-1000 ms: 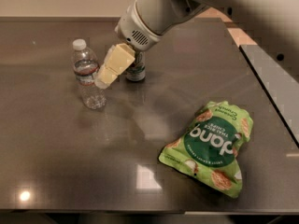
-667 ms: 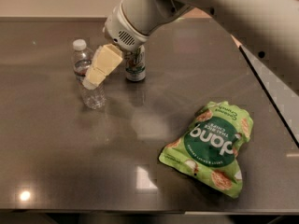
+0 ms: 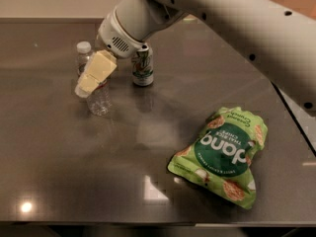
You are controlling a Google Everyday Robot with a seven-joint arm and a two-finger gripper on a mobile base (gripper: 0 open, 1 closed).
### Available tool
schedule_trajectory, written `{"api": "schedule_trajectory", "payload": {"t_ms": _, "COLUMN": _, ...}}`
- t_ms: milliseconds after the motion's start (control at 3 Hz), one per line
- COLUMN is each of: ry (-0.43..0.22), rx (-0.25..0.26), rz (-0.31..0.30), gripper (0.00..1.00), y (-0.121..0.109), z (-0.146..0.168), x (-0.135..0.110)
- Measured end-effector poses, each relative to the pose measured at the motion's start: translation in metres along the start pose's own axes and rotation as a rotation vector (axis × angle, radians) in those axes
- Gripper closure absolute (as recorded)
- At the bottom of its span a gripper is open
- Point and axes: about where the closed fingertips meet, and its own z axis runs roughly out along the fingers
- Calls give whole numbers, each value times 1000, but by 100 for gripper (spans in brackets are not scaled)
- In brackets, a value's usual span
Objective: Knock water bottle over
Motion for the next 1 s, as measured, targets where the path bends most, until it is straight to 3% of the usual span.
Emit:
{"api": "schedule_trajectory", "payload": {"t_ms": 333, "ry": -27, "rx": -16, "rz": 12, "gripper": 16, "y": -3, "z": 6, "x": 2}}
{"api": "schedule_trajectory", "payload": {"t_ms": 1000, "ry": -80, "rx": -23, "rz": 11, "gripper": 63, "y": -1, "z": -5, "x": -1}}
